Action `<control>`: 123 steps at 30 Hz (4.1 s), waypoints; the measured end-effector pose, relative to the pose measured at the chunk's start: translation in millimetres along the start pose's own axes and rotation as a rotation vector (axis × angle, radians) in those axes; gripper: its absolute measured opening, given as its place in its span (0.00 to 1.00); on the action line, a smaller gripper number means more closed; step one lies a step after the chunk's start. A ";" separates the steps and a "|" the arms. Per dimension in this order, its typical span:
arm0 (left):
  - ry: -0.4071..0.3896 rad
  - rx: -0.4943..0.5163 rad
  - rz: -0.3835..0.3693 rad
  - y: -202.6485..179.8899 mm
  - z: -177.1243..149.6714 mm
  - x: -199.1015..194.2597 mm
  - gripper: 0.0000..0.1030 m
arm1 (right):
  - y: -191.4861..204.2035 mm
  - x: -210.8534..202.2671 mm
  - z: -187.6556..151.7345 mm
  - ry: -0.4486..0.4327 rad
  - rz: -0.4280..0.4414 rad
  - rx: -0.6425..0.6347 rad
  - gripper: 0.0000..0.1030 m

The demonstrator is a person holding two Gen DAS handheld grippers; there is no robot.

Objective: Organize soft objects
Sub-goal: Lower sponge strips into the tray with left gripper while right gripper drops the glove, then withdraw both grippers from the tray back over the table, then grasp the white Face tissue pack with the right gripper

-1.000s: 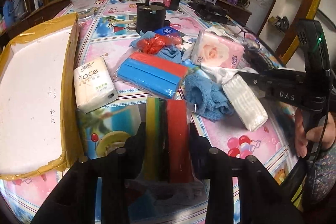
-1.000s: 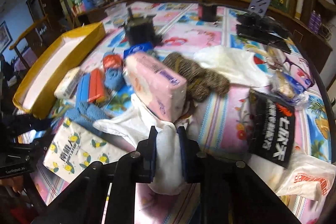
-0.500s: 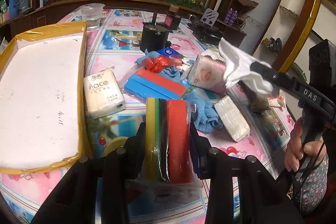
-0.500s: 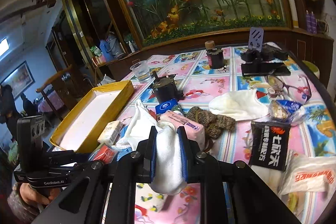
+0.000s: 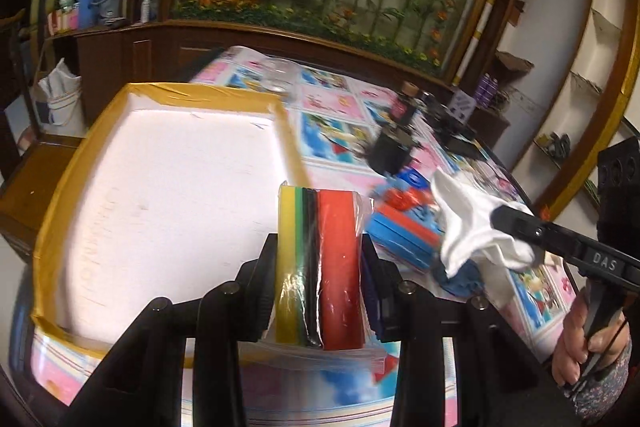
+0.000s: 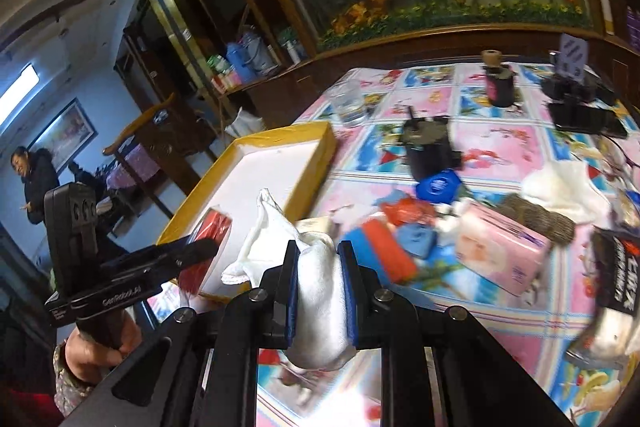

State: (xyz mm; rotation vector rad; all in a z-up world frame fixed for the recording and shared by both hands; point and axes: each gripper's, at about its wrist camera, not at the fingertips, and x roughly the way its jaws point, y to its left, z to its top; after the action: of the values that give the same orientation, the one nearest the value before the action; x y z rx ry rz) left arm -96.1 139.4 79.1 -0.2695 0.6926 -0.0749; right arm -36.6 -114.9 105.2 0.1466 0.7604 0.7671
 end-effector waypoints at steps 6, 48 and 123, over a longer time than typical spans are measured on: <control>-0.020 -0.016 0.101 46.0 33.5 -10.8 0.35 | 43.8 44.1 42.0 0.052 -0.008 -0.056 0.19; 0.070 0.003 0.153 72.4 65.1 76.0 0.76 | 39.6 151.5 103.2 0.058 -0.048 0.034 0.62; -0.101 0.106 -0.119 -21.9 -85.7 -8.5 0.86 | -22.0 83.5 33.0 0.422 -0.212 -0.318 0.74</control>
State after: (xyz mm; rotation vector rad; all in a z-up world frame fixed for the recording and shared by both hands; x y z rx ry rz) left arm -157.0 100.8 27.1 -0.2112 0.5701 -0.2093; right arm 37.5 -69.8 73.4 -0.3894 1.0209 0.7136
